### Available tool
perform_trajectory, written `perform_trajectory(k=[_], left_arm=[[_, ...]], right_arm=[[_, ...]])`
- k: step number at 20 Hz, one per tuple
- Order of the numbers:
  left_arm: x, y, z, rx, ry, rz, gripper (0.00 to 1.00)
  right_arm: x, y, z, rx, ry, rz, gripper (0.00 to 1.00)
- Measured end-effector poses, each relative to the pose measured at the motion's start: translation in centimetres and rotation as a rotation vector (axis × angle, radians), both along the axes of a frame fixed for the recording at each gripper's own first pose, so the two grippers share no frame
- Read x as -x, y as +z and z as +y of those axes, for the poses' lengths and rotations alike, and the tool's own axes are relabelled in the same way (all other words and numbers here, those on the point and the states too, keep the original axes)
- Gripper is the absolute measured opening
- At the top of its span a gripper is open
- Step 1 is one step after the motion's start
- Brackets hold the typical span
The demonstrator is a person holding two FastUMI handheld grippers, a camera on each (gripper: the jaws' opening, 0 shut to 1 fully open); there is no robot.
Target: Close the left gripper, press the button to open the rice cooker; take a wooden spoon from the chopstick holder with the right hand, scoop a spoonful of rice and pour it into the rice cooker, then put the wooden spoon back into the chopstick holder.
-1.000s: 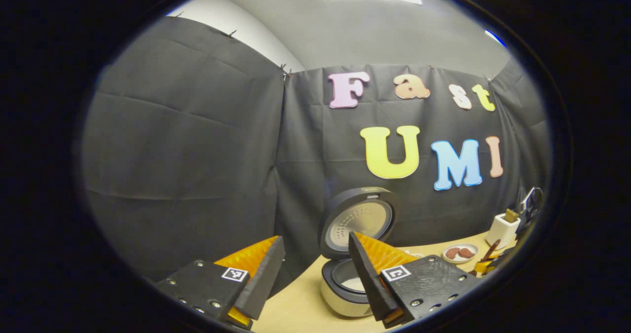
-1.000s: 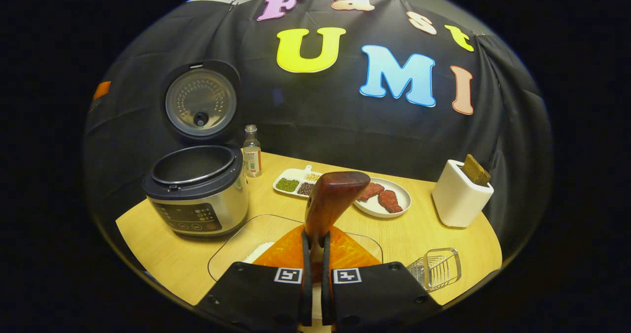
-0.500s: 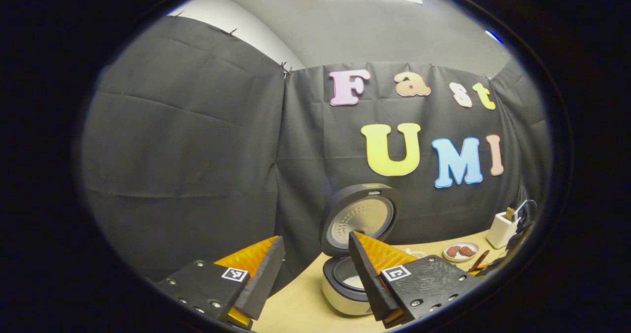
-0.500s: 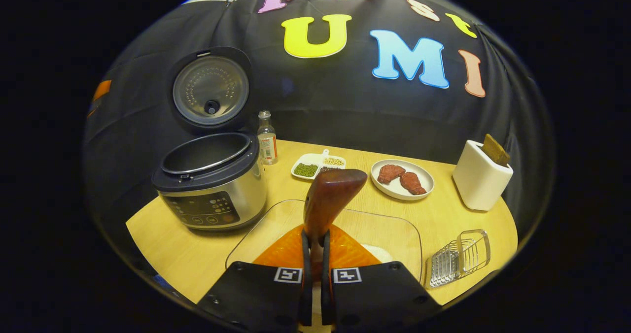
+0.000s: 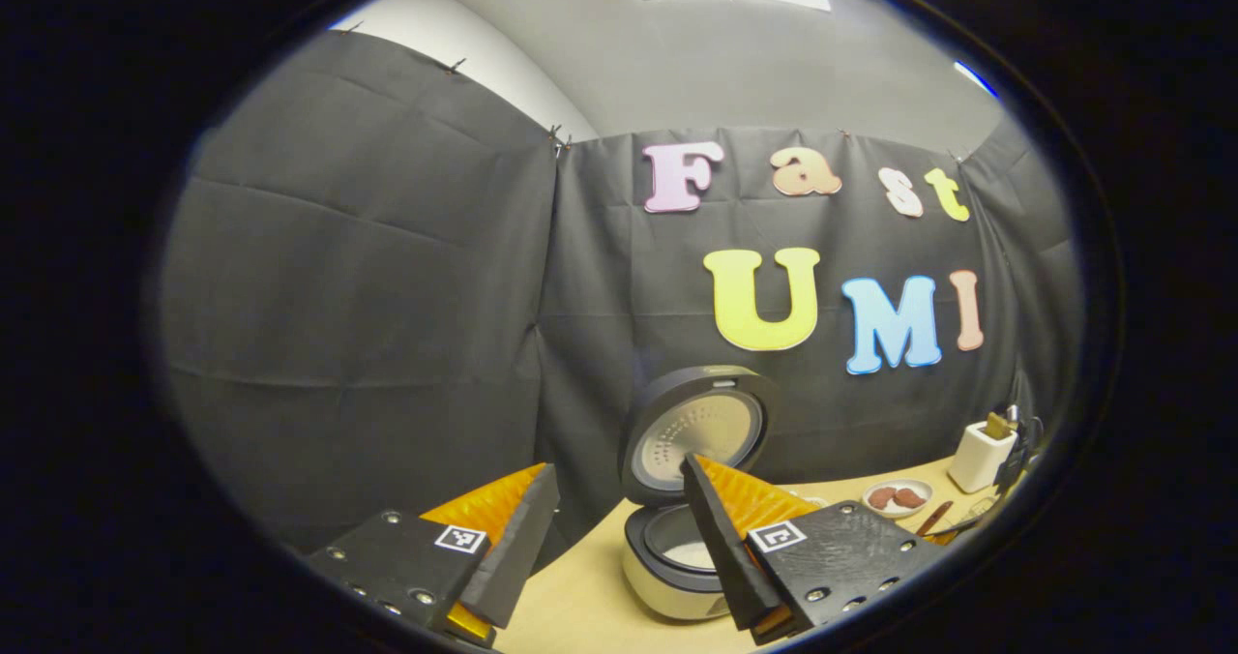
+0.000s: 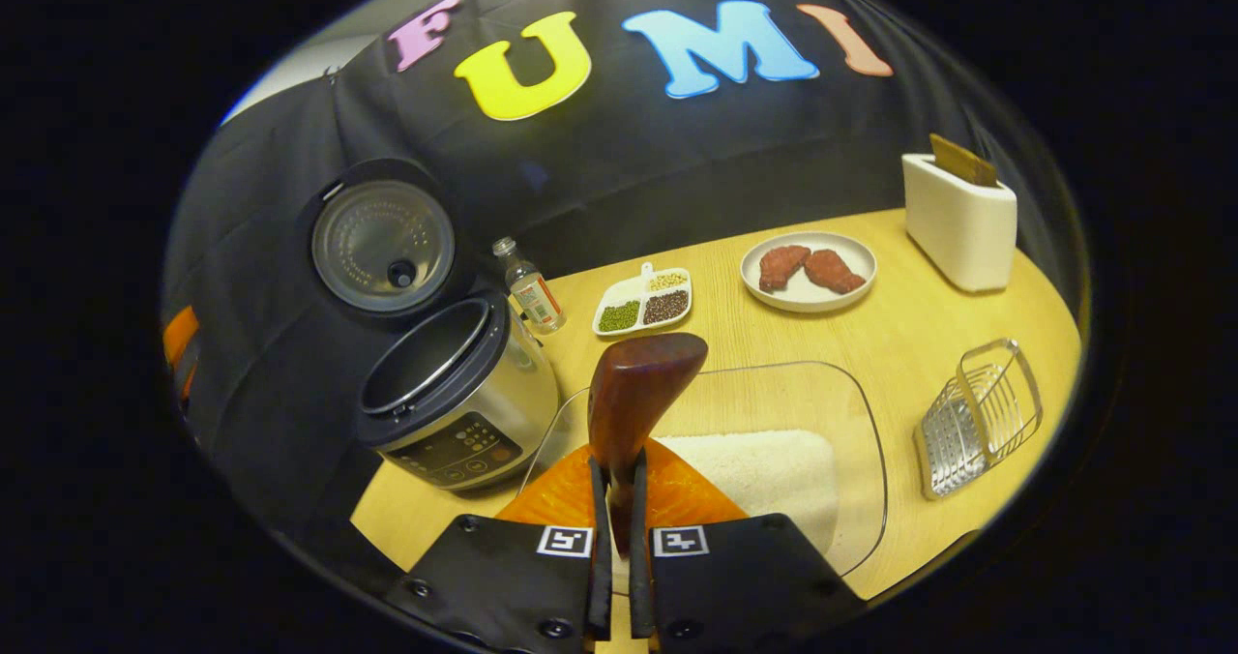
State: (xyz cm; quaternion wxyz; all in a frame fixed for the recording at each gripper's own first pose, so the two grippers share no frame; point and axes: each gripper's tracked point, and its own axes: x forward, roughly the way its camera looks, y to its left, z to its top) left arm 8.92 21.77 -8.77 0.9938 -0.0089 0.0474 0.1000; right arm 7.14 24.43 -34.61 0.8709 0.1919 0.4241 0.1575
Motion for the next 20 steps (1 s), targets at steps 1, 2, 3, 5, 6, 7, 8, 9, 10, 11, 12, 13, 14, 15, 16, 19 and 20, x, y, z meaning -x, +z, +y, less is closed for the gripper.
perform_trajectory(k=[1,2,3,5,6,7,8,9,10,11,12,13,14,15,16,19,20], left_arm=[[-0.1,0.2,-0.2,0.001,-0.004,0.000,0.82],[0.0,0.3,-0.3,0.000,-0.005,0.000,0.82],[0.2,0.3,-0.5,-0.003,-0.006,0.000,0.82],[0.3,0.9,-0.9,-0.010,-0.008,-0.005,0.83],[0.4,1.2,-1.0,-0.015,-0.009,-0.010,0.82],[0.6,1.6,-1.0,-0.021,-0.010,-0.015,0.82],[0.7,1.9,-1.2,-0.026,-0.012,-0.017,0.83],[0.7,2.1,-1.4,-0.031,-0.014,-0.019,0.82],[0.7,2.3,-1.6,-0.035,-0.016,-0.021,0.82],[0.8,2.5,-1.9,-0.038,-0.020,-0.024,0.83],[0.8,2.7,-2.1,-0.042,-0.022,-0.028,0.82],[0.8,3.0,-2.3,-0.045,-0.024,-0.030,0.82],[0.8,3.2,-2.5,-0.047,-0.028,-0.032,0.82],[0.9,3.3,-2.6,-0.048,-0.030,-0.036,0.82],[0.9,3.5,-2.7,-0.049,-0.032,-0.040,0.82],[0.9,3.7,-3.0,-0.046,-0.037,-0.047,0.82],[0.9,3.9,-3.0,-0.043,-0.039,-0.049,0.82]], right_arm=[[-0.1,-0.2,-0.5,-0.042,-0.035,0.034,0.09],[-0.1,-0.6,-0.8,-0.080,-0.069,0.066,0.09],[-0.2,-1.0,-1.4,-0.121,-0.106,0.103,0.09],[-0.3,-1.2,-2.4,-0.207,-0.177,0.170,0.08],[-0.4,-1.2,-2.8,-0.238,-0.203,0.190,0.05],[-0.5,-1.2,-3.1,-0.258,-0.225,0.201,0.05],[-0.6,-1.3,-3.5,-0.276,-0.245,0.210,0.09],[-0.6,-1.2,-4.0,-0.289,-0.262,0.215,0.09],[-0.7,-0.9,-4.5,-0.304,-0.276,0.217,0.09],[-0.7,-0.6,-4.9,-0.317,-0.285,0.217,0.09],[-0.7,-0.1,-5.2,-0.335,-0.295,0.218,0.09],[-0.9,0.4,-5.5,-0.358,-0.309,0.221,0.05],[-1.0,0.9,-5.7,-0.385,-0.325,0.224,0.05],[-1.3,1.4,-5.9,-0.415,-0.345,0.228,0.05],[-1.4,1.9,-6.1,-0.444,-0.362,0.233,0.09],[-1.9,2.9,-6.7,-0.513,-0.402,0.245,0.09],[-2.0,3.2,-6.8,-0.535,-0.414,0.251,0.08]])
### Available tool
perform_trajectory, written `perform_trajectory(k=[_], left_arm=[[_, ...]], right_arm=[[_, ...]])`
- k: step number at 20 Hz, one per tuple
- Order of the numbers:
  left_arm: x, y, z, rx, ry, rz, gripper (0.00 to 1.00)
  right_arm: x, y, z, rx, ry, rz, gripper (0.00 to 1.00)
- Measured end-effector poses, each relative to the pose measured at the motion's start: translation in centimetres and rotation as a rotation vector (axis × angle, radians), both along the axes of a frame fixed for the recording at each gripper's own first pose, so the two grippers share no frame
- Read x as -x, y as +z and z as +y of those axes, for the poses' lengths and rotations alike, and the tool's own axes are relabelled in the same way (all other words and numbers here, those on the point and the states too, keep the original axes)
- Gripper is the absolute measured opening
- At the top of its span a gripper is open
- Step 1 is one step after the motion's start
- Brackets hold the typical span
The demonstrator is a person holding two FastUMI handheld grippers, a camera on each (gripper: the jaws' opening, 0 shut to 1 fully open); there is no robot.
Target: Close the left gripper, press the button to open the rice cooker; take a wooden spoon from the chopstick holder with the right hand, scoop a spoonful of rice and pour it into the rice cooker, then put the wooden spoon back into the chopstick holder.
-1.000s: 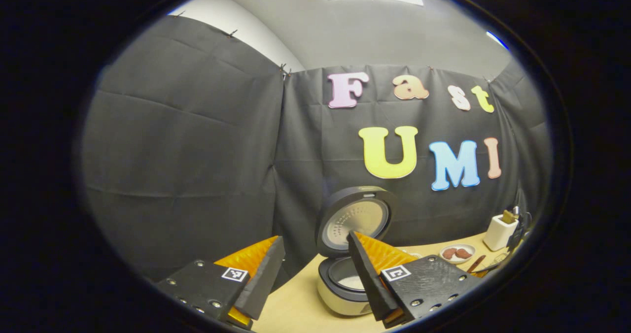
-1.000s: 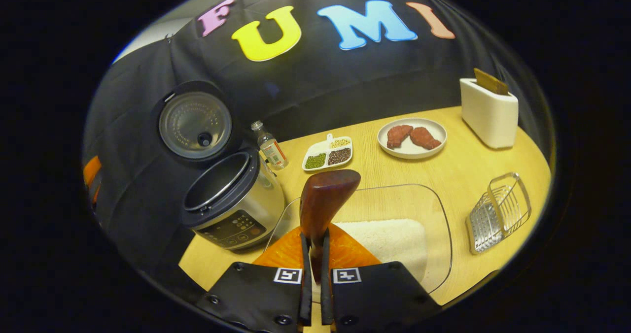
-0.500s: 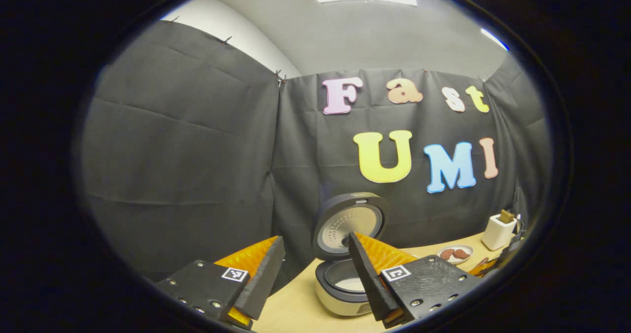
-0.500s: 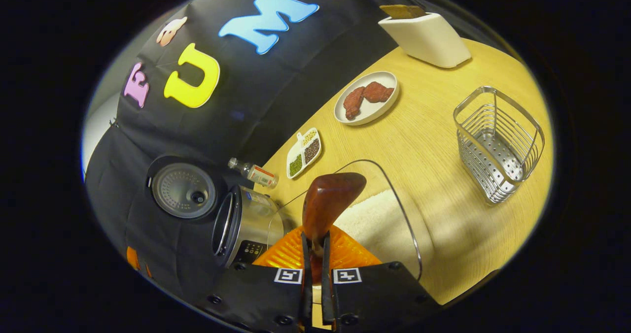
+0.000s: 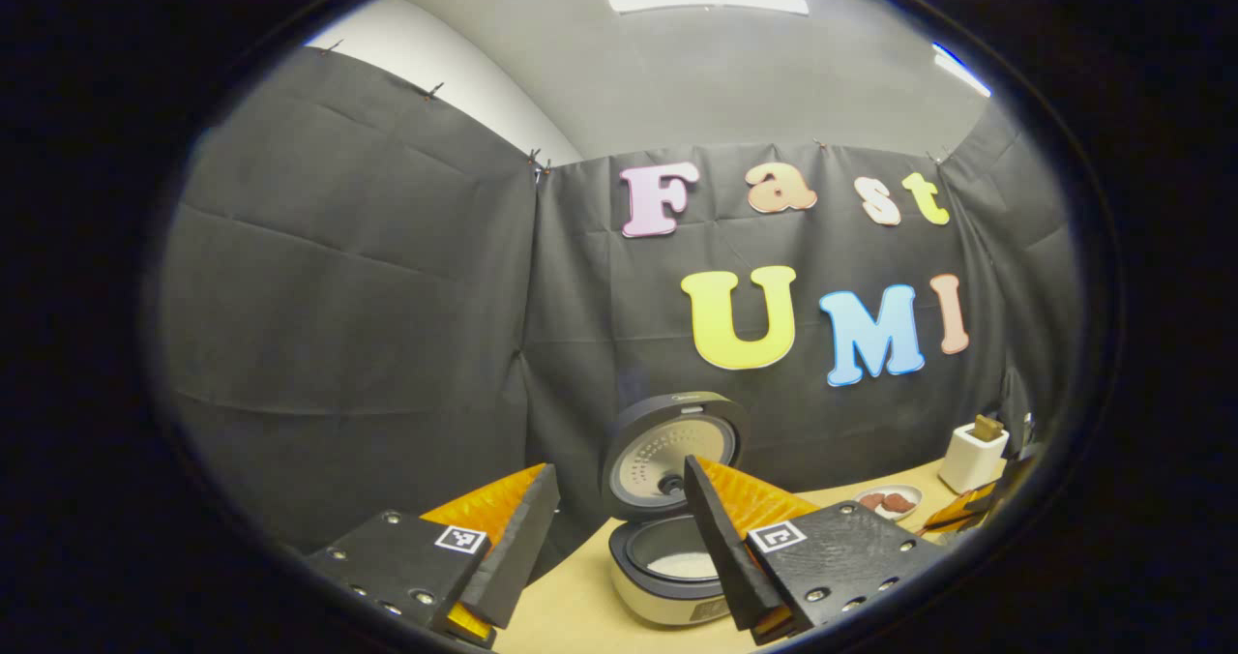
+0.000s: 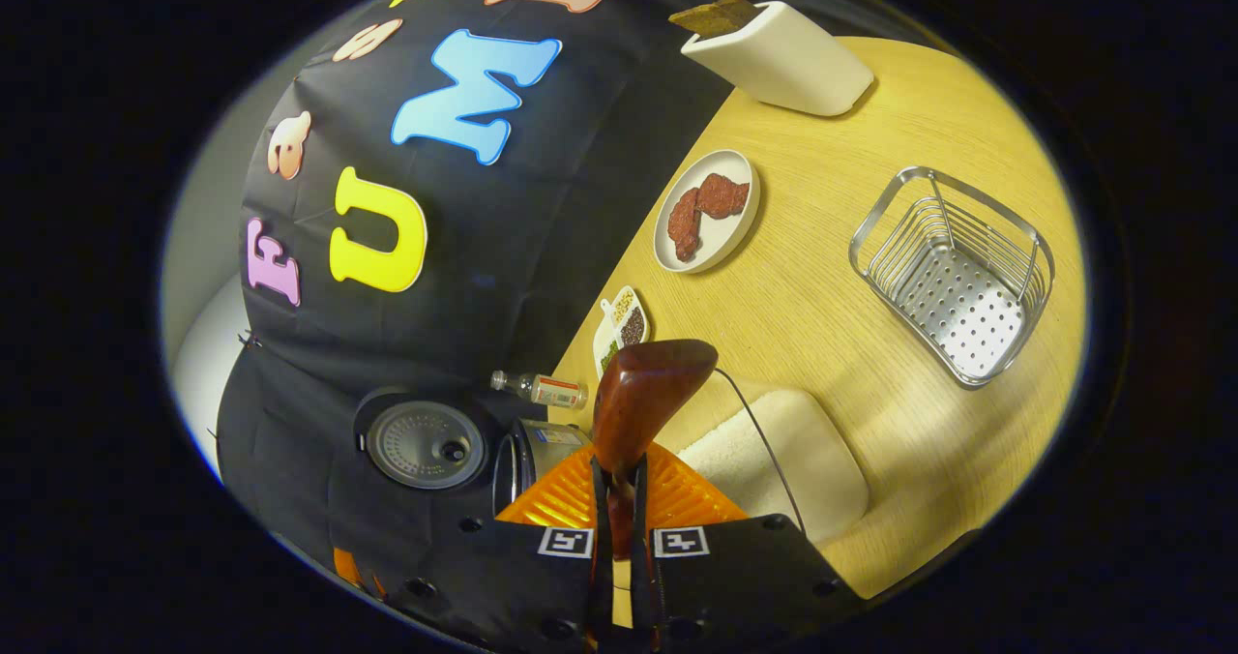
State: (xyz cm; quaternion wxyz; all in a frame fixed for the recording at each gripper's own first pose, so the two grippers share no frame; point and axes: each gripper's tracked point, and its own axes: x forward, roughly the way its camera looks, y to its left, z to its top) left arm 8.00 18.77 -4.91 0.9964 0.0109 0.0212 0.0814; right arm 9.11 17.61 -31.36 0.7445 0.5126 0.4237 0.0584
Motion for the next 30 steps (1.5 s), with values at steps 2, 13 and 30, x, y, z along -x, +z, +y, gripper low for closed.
perform_trajectory(k=[2,13,30], left_arm=[[0.0,0.0,0.1,0.005,-0.002,-0.003,0.82],[0.3,-0.8,2.7,0.011,0.012,0.008,0.82],[2.2,-2.1,12.3,-0.008,0.178,0.034,0.82]], right_arm=[[-0.3,1.0,0.2,-0.057,-0.025,0.004,0.08],[-3.7,7.0,5.8,-0.197,-0.008,-0.080,0.08],[-7.8,8.6,22.0,-0.170,0.206,-0.179,0.05]])
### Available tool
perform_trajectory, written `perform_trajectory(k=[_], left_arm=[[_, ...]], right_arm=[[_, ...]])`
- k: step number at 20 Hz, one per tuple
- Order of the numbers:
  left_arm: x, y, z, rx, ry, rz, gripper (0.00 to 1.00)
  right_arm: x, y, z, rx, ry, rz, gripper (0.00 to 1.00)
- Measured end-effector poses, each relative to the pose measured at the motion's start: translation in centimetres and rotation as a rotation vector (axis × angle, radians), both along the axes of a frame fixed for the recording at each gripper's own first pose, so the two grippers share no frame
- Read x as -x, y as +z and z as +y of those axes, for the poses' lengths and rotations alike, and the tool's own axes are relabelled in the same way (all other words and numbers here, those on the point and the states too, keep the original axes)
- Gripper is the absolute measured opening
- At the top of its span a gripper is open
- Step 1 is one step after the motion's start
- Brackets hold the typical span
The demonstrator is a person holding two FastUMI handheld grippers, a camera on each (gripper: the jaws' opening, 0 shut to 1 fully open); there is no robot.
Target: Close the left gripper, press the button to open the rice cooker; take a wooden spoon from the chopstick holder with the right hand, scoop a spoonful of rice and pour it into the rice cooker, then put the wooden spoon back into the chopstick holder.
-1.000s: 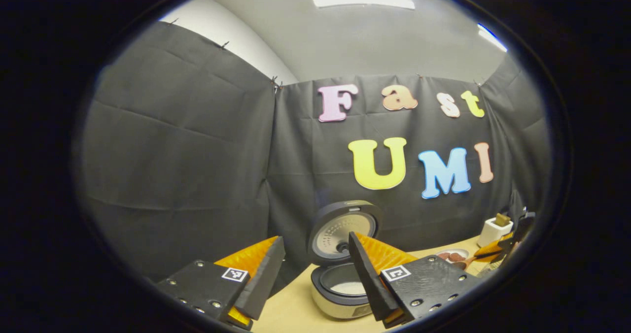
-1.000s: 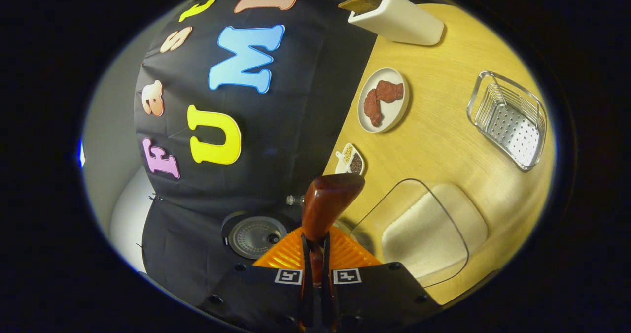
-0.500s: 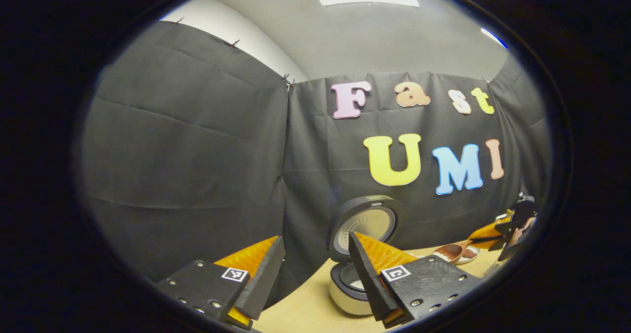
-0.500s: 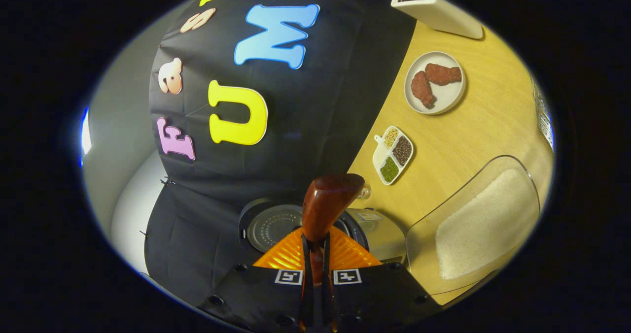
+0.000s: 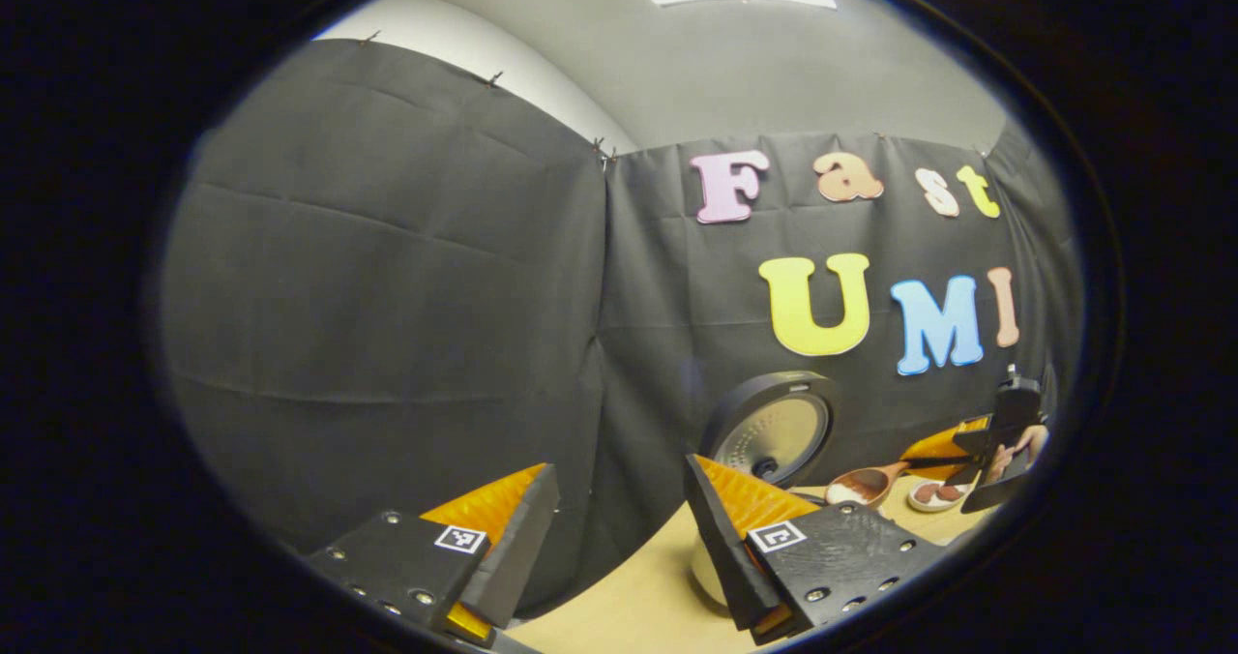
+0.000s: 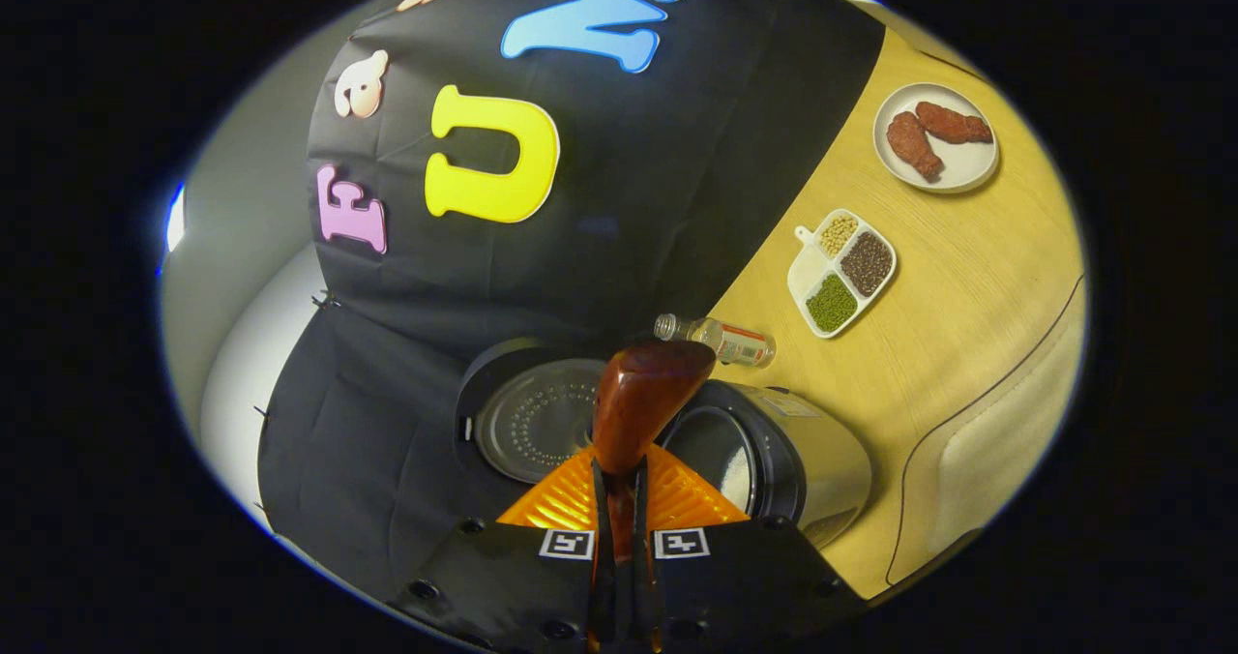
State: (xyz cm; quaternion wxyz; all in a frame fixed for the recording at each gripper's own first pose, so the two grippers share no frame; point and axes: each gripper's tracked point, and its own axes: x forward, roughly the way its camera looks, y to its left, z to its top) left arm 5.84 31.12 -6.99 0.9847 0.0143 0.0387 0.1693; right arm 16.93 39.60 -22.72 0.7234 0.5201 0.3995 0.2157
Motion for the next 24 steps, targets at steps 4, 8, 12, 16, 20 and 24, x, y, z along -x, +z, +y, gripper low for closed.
perform_trajectory(k=[4,8,12,16,20,24], left_arm=[[0.8,-0.7,2.1,-0.008,0.036,0.013,0.82],[1.9,-1.1,4.2,-0.006,0.078,0.029,0.82],[2.5,-1.7,5.0,-0.012,0.103,0.041,0.82],[2.6,-1.8,4.8,-0.010,0.108,0.048,0.82],[2.5,-2.2,4.6,-0.008,0.112,0.048,0.82],[2.6,-2.5,4.4,-0.006,0.119,0.049,0.82]], right_arm=[[-0.8,-2.1,2.4,0.076,0.024,-0.023,0.08],[-1.4,-3.9,4.2,0.142,0.045,-0.051,0.08],[-1.4,-5.3,5.5,0.280,0.104,-0.147,0.08],[-1.2,-5.3,6.8,0.439,0.190,-0.310,0.08],[-1.0,-4.8,7.9,0.580,0.269,-0.470,0.08],[-1.1,-4.6,8.6,0.686,0.330,-0.591,0.09]])
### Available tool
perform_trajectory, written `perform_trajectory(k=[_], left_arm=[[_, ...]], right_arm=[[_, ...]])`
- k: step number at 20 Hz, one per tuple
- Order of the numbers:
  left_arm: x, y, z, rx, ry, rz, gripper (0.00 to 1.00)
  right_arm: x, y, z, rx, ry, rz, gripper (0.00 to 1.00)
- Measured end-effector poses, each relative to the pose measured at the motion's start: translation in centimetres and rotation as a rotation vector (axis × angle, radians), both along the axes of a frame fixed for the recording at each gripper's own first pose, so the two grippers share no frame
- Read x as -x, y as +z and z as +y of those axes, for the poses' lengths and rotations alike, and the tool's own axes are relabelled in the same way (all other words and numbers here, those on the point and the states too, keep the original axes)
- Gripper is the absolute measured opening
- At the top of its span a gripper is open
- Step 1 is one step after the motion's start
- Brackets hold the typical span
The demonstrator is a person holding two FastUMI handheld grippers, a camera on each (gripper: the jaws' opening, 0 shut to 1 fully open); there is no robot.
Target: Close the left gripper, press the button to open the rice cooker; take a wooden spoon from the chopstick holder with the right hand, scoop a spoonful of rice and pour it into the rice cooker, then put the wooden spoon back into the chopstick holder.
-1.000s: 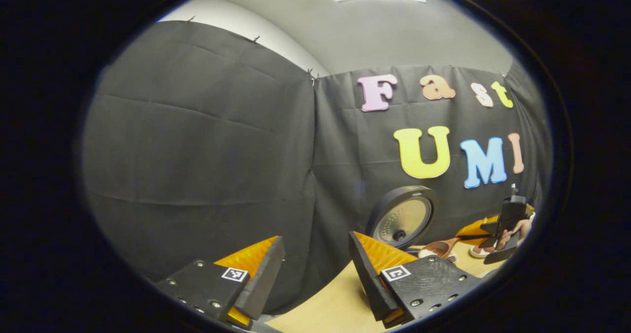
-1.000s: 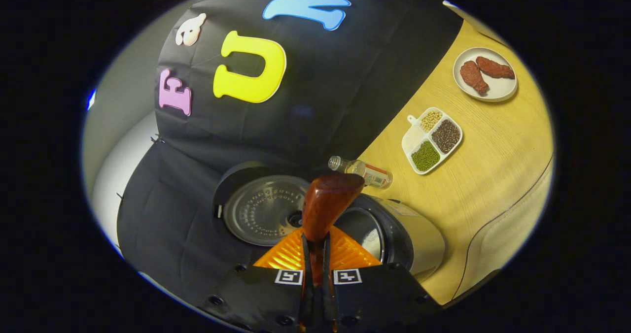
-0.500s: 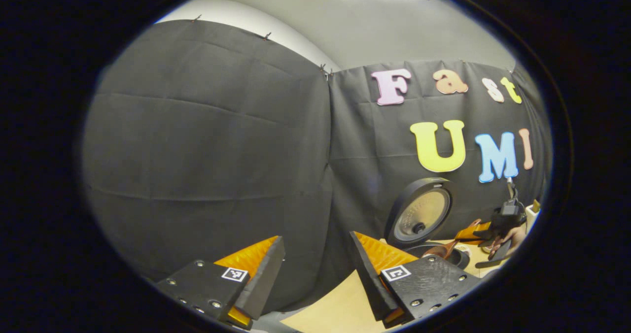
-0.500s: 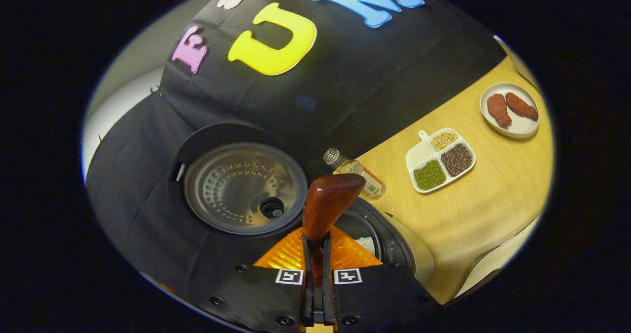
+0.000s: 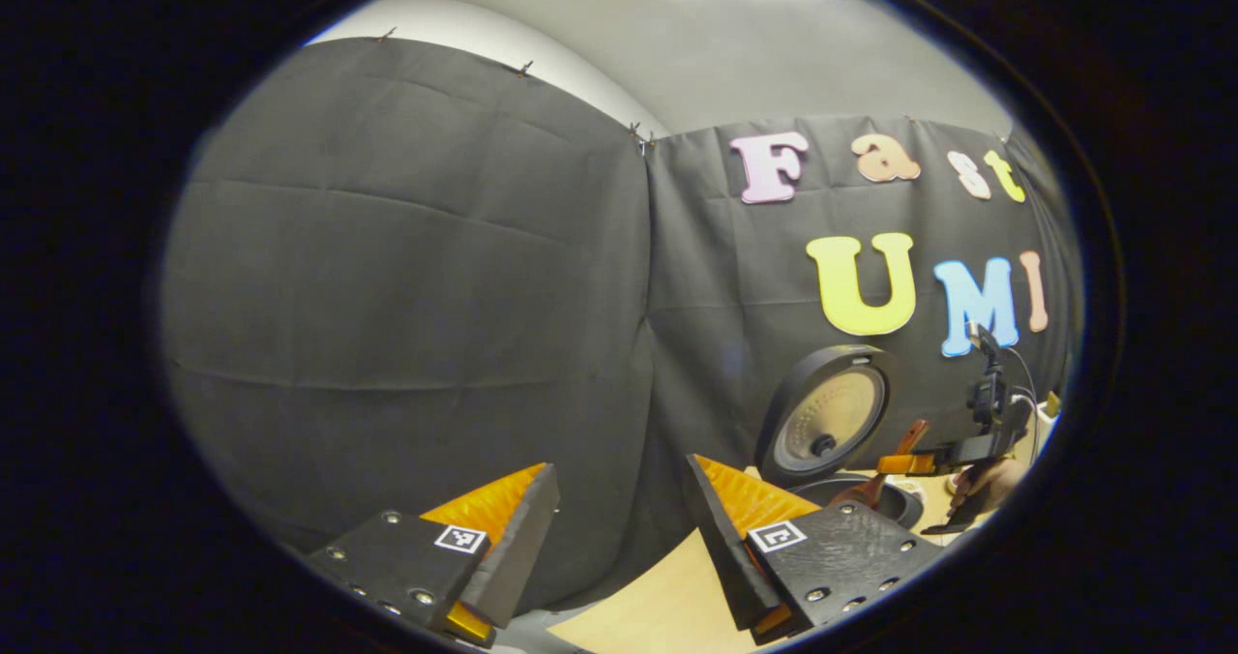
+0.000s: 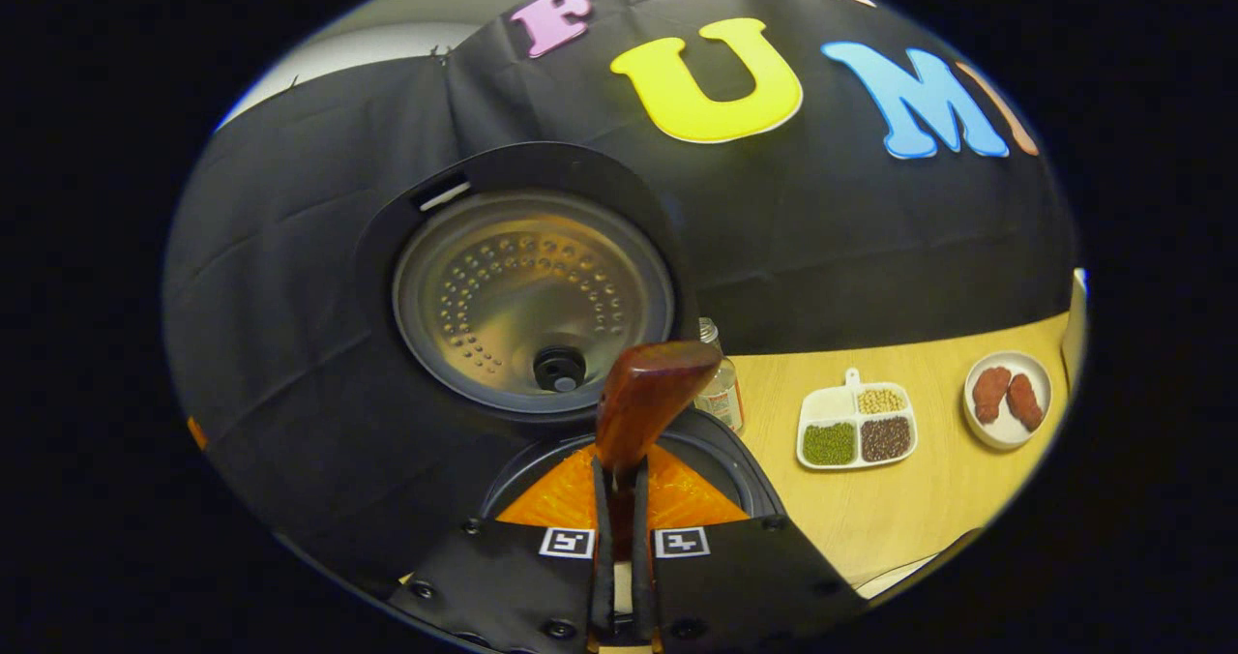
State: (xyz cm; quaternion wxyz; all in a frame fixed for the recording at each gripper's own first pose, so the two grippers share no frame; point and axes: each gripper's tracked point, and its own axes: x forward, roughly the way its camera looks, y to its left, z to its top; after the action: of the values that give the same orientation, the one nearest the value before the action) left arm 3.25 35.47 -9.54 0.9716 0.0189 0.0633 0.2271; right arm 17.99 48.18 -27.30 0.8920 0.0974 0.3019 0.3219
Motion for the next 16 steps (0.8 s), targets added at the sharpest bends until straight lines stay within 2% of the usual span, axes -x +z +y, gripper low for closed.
perform_trajectory(k=[6,12,13,14,16], left_arm=[[0.3,-0.3,-0.3,0.009,0.001,-0.006,0.82],[-0.1,-0.6,-0.3,0.023,-0.003,-0.013,0.82],[-0.1,-0.5,-0.5,0.023,-0.003,-0.015,0.82],[-0.4,-0.3,-0.6,0.022,-0.005,-0.017,0.82],[-0.7,-0.1,-0.5,0.017,-0.009,-0.021,0.82]], right_arm=[[0.2,1.1,0.5,0.170,0.106,-0.230,0.08],[0.3,2.8,1.6,0.371,0.237,-0.536,0.08],[0.6,2.8,1.9,0.397,0.255,-0.574,0.05],[0.6,3.2,2.1,0.424,0.269,-0.607,0.09],[0.6,3.8,1.9,0.476,0.295,-0.670,0.08]])
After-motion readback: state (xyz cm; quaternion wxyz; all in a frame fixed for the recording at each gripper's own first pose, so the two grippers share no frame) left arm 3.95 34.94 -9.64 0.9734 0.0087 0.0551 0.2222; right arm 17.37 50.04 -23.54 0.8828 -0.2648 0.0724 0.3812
